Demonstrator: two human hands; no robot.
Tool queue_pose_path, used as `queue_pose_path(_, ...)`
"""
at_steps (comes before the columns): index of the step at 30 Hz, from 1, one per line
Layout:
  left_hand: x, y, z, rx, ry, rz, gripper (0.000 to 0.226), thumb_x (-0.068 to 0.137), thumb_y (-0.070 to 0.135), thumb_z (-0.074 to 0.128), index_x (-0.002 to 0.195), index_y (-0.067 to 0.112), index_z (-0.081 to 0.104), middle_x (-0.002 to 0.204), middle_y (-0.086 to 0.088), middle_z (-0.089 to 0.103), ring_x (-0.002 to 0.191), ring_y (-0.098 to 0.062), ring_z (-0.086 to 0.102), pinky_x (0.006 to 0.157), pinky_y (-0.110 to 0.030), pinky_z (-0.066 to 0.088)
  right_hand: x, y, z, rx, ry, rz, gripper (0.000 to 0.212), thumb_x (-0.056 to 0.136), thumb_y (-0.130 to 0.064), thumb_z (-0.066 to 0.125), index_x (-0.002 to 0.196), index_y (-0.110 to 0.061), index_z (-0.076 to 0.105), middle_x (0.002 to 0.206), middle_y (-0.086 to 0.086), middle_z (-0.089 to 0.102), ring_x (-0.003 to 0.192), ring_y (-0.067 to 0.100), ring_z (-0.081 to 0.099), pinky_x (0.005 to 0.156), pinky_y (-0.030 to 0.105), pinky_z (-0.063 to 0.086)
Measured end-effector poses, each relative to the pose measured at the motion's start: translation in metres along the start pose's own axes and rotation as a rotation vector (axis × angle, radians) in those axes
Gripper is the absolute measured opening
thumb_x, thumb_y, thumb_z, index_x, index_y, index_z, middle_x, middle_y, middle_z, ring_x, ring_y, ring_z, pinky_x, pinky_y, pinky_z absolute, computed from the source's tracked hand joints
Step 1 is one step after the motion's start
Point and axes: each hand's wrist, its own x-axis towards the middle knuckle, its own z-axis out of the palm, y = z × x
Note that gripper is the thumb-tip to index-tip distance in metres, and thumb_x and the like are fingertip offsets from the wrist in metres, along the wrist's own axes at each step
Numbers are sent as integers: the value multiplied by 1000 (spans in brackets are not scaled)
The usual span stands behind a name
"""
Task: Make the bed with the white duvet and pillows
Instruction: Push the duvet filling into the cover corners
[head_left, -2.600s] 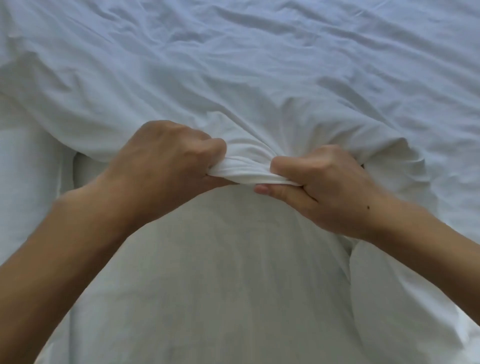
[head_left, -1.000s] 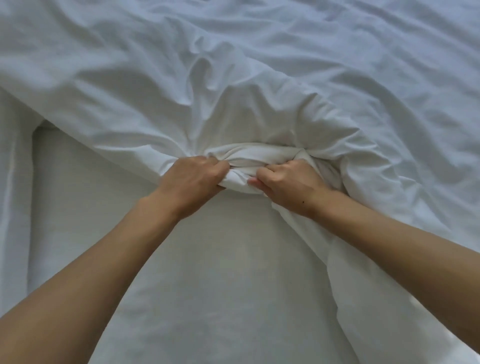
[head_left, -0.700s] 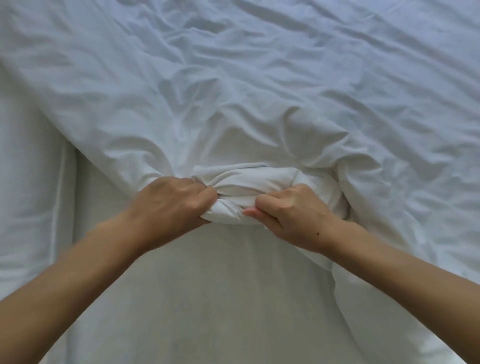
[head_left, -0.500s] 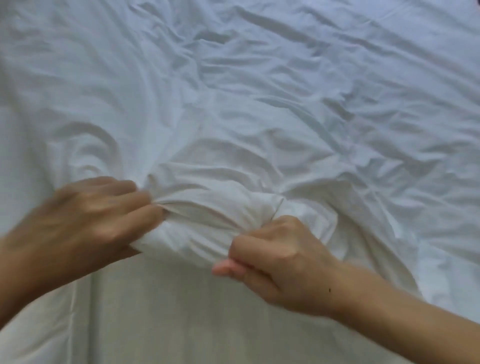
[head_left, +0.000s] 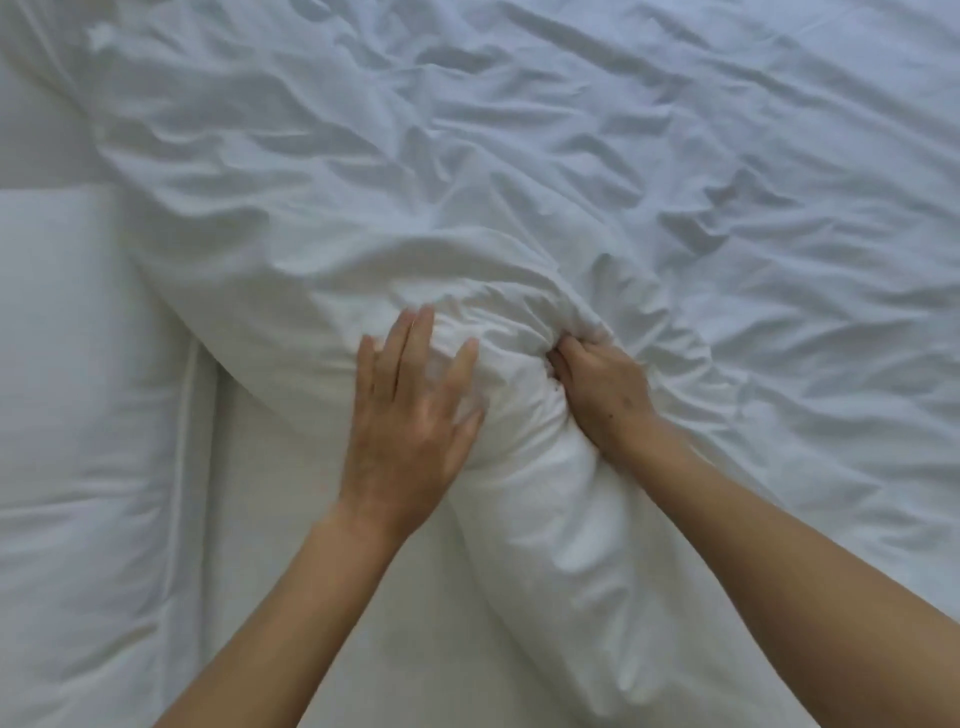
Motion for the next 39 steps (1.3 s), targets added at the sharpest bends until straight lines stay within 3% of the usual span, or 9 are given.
queue_pose_path(3, -29, 7, 13, -18, 121, 47, 53, 90, 32, 62, 135, 13, 43, 143, -26, 30, 135, -40, 33, 112, -56, 26, 1, -16, 0, -31, 26, 112, 42, 98, -35, 32, 80, -7, 58, 74, 10, 66, 70, 31, 61, 61, 32, 40)
queue_pose_path(6, -46, -5, 20, 41, 42, 65, 61, 88, 41, 63, 138, 14, 41, 144, -27, 29, 137, -41, 30, 110, -60, 25, -12, -42, -14, 138, -127, 377, 53, 94, -53, 31, 109, -10, 57, 106, 7, 61, 103, 25, 55, 87, 28, 37)
queue_pose_path(9, -24, -24, 30, 72, -164, 64, 76, 88, 58, 50, 145, 13, 31, 150, -30, 23, 142, -43, 21, 110, -64, 21, -58, -84, -25, 122, -56, 287, 84, 85, -66, 40, 143, -6, 37, 142, 16, 44, 135, 33, 37, 115, 43, 24)
queue_pose_path(12, 14, -47, 44, 87, -394, 157, 92, 81, 71, 39, 151, 14, 17, 155, -28, 17, 145, -39, 13, 111, -65, 18, -115, -113, -11, -6, -59, 117, 100, 74, -65, 60, 147, -6, 26, 150, 25, 32, 142, 41, 27, 115, 54, 22)
queue_pose_path(16, 41, -57, 63, 43, -535, 166, 91, 78, 74, 38, 147, 17, 25, 151, -17, 32, 140, -35, 29, 108, -55, 30, -118, -87, 40, -146, -318, 220, 121, 49, -63, 83, 140, -2, 31, 132, 28, 49, 120, 43, 50, 99, 54, 44)
queue_pose_path(23, 49, -48, 96, -58, -440, 92, 54, 85, 48, 52, 112, 2, 61, 94, -18, 66, 82, -38, 63, 59, -41, 51, -101, -50, 65, -160, -73, 179, 44, 61, -14, 80, 100, 0, 66, 76, 12, 64, 59, 27, 62, 47, 32, 50)
queue_pose_path(27, 41, -42, 79, -70, -362, 80, 35, 84, 34, 60, 97, 2, 65, 72, -15, 65, 60, -34, 63, 46, -35, 47, -97, -43, 42, -27, -54, 153, 37, 66, -13, 49, 96, -5, 69, 72, 5, 66, 56, 24, 62, 46, 28, 43)
queue_pose_path(34, 14, -46, -40, -124, -304, 206, 49, 93, 48, 38, 84, 10, 68, 52, -2, 53, 42, -26, 50, 43, -27, 30, -128, -79, -57, 637, -365, 141, 10, 78, -17, 48, 77, -23, 56, 68, -20, 55, 64, 0, 55, 54, 23, 41)
queue_pose_path(39, 30, -55, -141, 15, -329, 330, 56, 95, 52, 34, 67, 13, 63, 50, 1, 48, 44, -25, 46, 47, -27, 29, -117, -108, -134, 1224, -761, 130, 27, 78, -15, 65, 72, -41, 65, 72, -26, 63, 76, -13, 56, 66, 14, 45)
